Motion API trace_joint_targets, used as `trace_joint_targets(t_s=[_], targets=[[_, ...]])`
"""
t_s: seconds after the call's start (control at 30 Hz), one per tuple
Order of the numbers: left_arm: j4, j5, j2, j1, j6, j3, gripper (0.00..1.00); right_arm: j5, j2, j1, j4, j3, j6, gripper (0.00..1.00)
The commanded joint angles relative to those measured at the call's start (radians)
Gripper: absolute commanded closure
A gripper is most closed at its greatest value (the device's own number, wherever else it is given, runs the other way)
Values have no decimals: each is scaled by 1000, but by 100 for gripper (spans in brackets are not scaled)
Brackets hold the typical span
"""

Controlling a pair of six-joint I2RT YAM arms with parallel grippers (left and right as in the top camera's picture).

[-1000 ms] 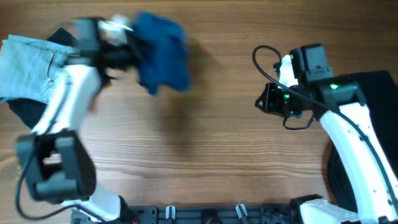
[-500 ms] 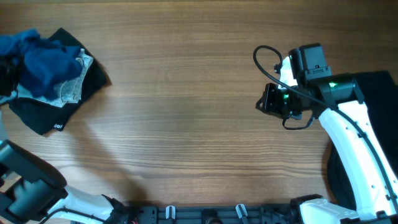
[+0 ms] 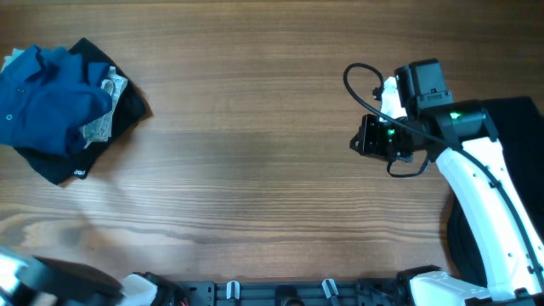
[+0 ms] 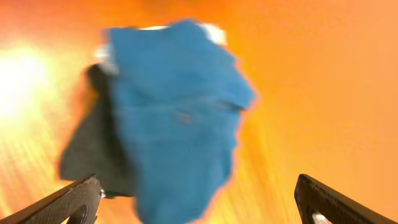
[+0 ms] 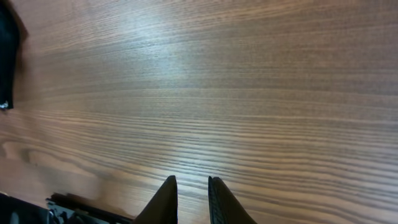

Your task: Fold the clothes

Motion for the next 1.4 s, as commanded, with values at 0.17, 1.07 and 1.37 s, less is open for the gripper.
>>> trace_joint_targets(t_s=[0.17, 1.07, 1.37], targets=[[-191, 77, -466, -468, 473, 15, 0, 18, -185, 2, 141, 176, -61, 82], [-512, -534, -676, -908, 427, 13, 0, 166, -461, 5, 8, 195, -146, 0], [-512, -534, -676, -908, 427, 13, 0, 261, -749, 2, 704, -347, -272, 0]])
